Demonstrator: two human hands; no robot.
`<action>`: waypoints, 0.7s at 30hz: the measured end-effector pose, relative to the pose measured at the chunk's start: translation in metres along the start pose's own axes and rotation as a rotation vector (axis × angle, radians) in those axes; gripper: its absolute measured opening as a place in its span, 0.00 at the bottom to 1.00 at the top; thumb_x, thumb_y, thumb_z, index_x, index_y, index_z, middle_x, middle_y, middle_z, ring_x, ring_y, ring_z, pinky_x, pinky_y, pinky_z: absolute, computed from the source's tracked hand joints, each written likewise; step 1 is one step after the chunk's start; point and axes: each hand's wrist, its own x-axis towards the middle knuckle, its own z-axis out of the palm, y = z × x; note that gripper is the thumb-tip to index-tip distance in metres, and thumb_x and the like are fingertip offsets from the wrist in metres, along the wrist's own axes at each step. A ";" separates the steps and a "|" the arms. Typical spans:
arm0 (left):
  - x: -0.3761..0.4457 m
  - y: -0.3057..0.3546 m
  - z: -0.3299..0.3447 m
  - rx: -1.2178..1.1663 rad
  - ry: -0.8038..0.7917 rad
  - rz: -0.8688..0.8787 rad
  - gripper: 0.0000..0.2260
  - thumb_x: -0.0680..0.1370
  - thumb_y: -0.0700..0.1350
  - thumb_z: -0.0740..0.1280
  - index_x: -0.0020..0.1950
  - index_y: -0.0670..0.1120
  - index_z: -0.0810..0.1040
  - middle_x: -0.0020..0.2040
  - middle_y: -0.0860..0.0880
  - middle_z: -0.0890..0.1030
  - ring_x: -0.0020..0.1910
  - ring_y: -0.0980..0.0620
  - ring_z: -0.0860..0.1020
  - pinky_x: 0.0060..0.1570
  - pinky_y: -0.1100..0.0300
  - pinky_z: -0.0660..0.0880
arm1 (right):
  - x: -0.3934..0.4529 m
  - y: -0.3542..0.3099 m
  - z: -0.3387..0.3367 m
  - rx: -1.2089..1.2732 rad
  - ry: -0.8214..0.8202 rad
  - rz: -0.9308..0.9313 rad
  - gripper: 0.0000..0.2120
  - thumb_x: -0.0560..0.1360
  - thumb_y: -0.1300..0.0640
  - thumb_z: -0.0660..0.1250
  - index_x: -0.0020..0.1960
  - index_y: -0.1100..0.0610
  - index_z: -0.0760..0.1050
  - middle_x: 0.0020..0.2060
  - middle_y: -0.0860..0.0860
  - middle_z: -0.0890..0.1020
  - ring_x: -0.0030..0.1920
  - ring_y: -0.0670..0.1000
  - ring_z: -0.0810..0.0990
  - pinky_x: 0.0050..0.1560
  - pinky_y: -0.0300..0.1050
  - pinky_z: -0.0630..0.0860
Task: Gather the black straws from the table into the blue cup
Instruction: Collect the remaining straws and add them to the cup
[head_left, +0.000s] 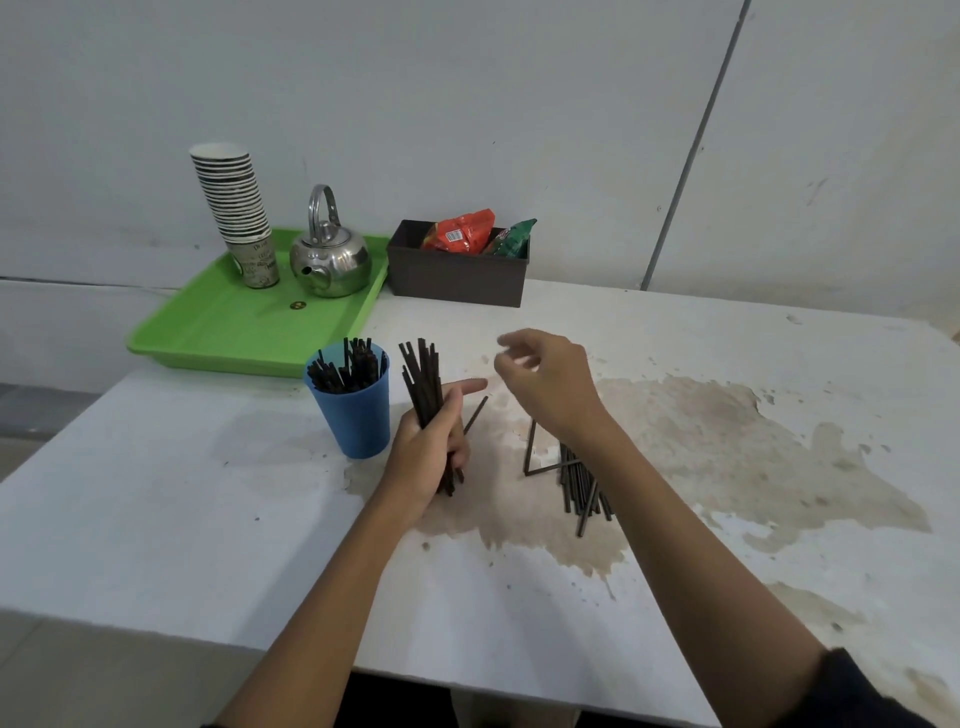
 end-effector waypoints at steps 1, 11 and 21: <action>-0.001 0.000 -0.003 -0.002 0.018 0.003 0.14 0.86 0.49 0.58 0.58 0.54 0.85 0.28 0.54 0.60 0.25 0.55 0.64 0.28 0.66 0.68 | -0.001 0.005 0.005 -0.049 -0.007 0.049 0.10 0.75 0.58 0.69 0.55 0.58 0.83 0.43 0.47 0.83 0.45 0.46 0.80 0.46 0.33 0.73; -0.006 -0.007 -0.013 -0.038 0.088 0.035 0.14 0.86 0.47 0.58 0.60 0.50 0.84 0.30 0.47 0.82 0.34 0.55 0.80 0.40 0.63 0.78 | -0.012 0.013 0.056 -0.258 -0.099 0.257 0.21 0.68 0.50 0.78 0.30 0.65 0.75 0.19 0.51 0.69 0.21 0.49 0.64 0.24 0.38 0.59; -0.011 -0.010 -0.014 0.024 0.098 0.015 0.14 0.86 0.49 0.59 0.61 0.52 0.84 0.34 0.46 0.84 0.37 0.55 0.81 0.42 0.63 0.79 | -0.012 0.010 0.053 -0.308 -0.117 0.278 0.10 0.74 0.61 0.72 0.36 0.65 0.81 0.28 0.55 0.76 0.31 0.53 0.72 0.33 0.40 0.67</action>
